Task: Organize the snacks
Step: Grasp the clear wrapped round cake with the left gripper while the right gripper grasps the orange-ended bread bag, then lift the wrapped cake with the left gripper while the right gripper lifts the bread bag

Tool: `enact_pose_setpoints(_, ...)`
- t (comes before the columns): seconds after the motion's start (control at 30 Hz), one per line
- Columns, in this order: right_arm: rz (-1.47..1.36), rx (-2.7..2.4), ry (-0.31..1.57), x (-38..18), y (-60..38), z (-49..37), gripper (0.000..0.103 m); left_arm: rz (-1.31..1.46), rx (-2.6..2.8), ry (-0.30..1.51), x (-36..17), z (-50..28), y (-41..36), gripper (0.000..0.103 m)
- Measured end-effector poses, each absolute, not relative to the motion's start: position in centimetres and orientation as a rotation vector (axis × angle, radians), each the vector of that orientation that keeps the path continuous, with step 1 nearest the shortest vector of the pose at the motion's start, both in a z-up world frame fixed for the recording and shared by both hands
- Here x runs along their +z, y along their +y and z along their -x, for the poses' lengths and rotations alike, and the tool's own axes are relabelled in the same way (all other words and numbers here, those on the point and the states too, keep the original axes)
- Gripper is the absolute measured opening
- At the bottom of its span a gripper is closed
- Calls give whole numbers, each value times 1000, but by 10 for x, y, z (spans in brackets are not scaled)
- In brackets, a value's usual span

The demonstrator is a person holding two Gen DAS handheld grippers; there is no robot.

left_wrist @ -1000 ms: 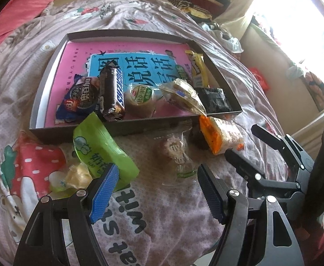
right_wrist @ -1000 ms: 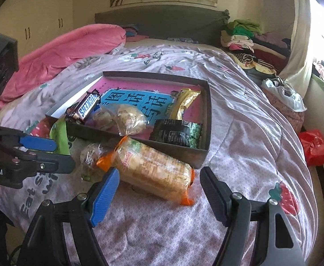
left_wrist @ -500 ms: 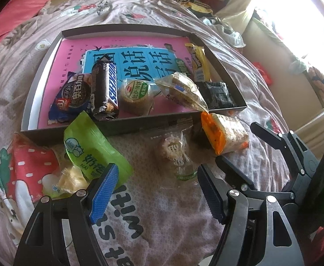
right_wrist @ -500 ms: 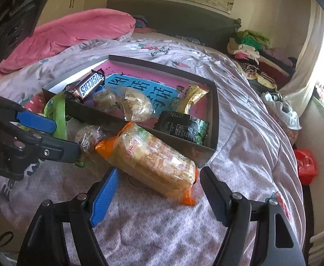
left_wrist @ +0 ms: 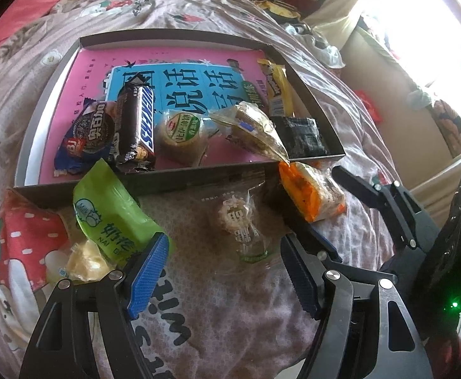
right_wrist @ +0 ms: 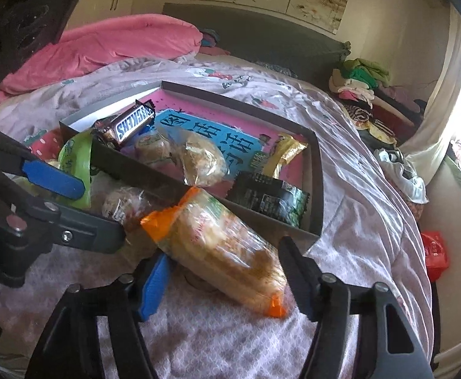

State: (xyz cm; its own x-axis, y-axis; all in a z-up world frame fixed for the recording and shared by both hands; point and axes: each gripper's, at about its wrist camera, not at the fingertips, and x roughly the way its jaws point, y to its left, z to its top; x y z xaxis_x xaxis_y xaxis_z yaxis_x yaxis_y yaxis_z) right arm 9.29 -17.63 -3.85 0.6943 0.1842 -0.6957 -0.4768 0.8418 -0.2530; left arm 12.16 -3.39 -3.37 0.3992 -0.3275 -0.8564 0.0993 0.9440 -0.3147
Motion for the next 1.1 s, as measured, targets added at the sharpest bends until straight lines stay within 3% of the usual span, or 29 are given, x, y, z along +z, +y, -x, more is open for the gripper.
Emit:
enact_pose_setpoints(0.2, 338, 402, 729, -33, -189, -100, 51, 254, -278, 1142, -37, -126, -33, 63)
enact_pose_setpoints(0.47, 297, 407, 742, -33, -192, -107, 49, 261, -287, 1150, -42, -131, -39, 48)
enact_pose_setpoints(0.87, 279, 408, 748, -33, -193, -110, 43, 248, -284, 1175, -47, -141, -50, 38)
enact_pose_setpoints(1.1, 203, 448, 731, -23, -203, -107, 29, 262, -299, 1167, -47, -141, -48, 36)
